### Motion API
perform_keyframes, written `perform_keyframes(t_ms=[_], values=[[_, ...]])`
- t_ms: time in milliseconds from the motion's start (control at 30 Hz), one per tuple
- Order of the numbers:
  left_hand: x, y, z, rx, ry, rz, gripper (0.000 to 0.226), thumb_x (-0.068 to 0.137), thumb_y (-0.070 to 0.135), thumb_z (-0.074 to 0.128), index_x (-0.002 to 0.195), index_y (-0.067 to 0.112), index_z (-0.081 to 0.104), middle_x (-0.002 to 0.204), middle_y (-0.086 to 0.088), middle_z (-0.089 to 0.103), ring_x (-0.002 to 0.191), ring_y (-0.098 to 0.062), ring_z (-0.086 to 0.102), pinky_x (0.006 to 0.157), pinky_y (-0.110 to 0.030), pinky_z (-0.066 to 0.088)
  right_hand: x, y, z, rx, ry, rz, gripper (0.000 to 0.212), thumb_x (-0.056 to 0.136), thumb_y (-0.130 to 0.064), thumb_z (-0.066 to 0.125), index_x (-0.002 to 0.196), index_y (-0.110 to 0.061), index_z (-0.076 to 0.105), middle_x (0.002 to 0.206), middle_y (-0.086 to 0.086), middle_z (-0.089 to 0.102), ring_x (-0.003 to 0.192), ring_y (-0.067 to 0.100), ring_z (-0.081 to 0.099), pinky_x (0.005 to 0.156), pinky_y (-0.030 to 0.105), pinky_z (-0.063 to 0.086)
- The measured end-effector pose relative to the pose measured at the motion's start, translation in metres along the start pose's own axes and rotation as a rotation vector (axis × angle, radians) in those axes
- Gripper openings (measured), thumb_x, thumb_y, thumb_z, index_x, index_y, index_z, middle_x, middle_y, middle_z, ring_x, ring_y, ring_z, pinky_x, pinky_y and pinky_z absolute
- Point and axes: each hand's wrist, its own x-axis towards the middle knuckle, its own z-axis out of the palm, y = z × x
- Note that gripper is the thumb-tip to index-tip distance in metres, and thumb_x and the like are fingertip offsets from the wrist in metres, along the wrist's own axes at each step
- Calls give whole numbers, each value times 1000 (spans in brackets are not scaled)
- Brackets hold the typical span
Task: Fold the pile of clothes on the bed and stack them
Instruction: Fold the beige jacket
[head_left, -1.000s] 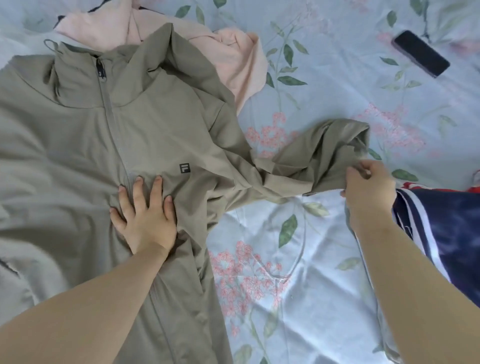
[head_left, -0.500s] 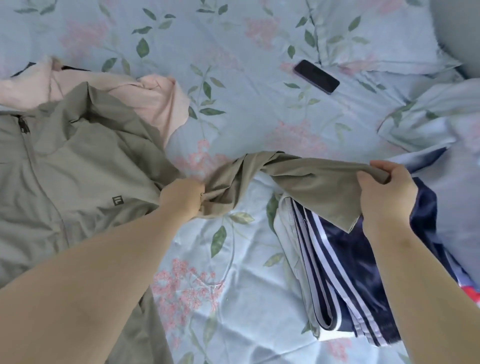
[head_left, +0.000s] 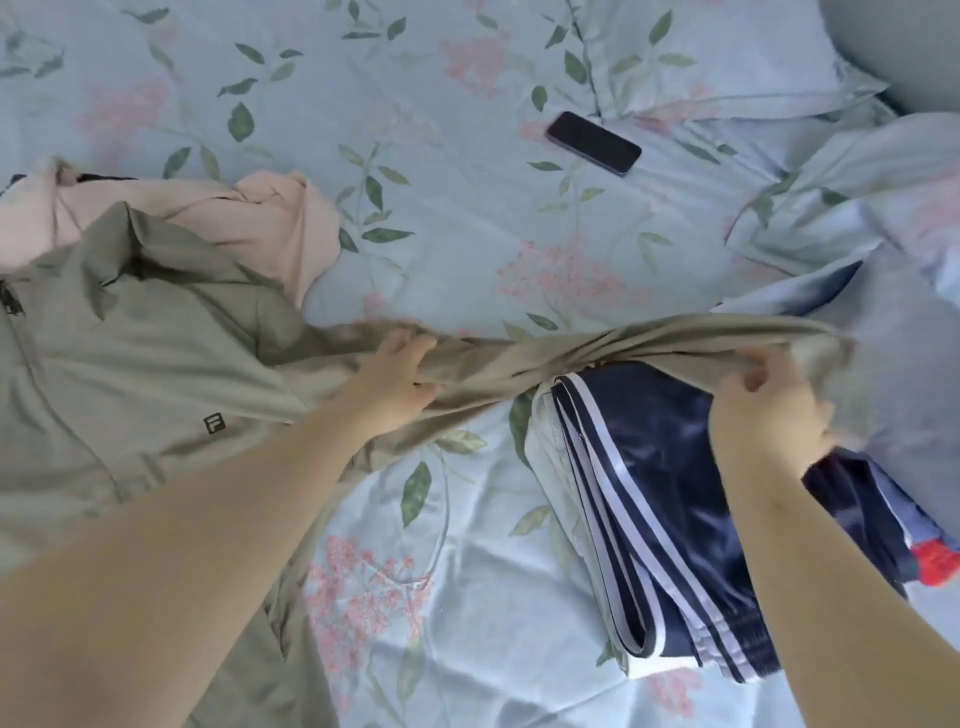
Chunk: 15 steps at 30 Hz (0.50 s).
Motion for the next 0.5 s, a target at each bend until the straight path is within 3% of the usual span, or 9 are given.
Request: perform_keyframes(t_ms=[67,133,233,333,400,433,500], values=[[-5,4,13,112,-1,41,67,90,35,59,147,24,26,154,-5,21,137,-28,29,110,-40,29,-2,0,9,138,-149,3,49,90,-11,43,136,-28,43,84,0,61,88,31,54,86,46,46],[-7,12,23,222,50,89,72,87,38,62,147,30,23,153,-1,23,131,-30,36,105,-42,36,5,1,16,196,-211,31,61,90,-13,43,143,-38,26,68,-4,52,74,26,54,71,40,49],[1,27,30,230,95,97,74,88,36,60,148,29,17,146,0,31,120,-29,46,94,-41,45,21,2,26,139,-212,1,66,92,-18,41,145,-44,11,70,-2,52,68,23,54,55,30,41],[13,37,36,173,44,48,65,91,34,57,145,25,24,139,-2,37,119,-26,49,89,-39,47,42,-1,35,63,-225,-30,60,95,-34,41,146,-42,10,87,2,57,80,31,56,66,39,49],[19,39,44,187,82,63,38,93,31,54,128,21,45,124,-3,47,111,-26,52,78,-36,45,54,0,38,-32,-313,-13,55,94,-34,43,145,-34,21,106,8,58,92,35,56,78,44,51],[20,40,47,180,130,64,18,94,28,50,109,18,53,109,-4,51,104,-28,55,71,-34,41,59,3,40,-107,-367,-20,47,93,-29,44,139,-26,36,110,10,59,95,36,55,78,41,49],[25,42,49,98,234,73,18,97,24,44,85,14,51,87,-6,53,93,-32,57,64,-33,36,68,8,45,-185,-402,-69,20,92,-17,46,106,-13,59,100,14,62,91,35,53,73,35,43]])
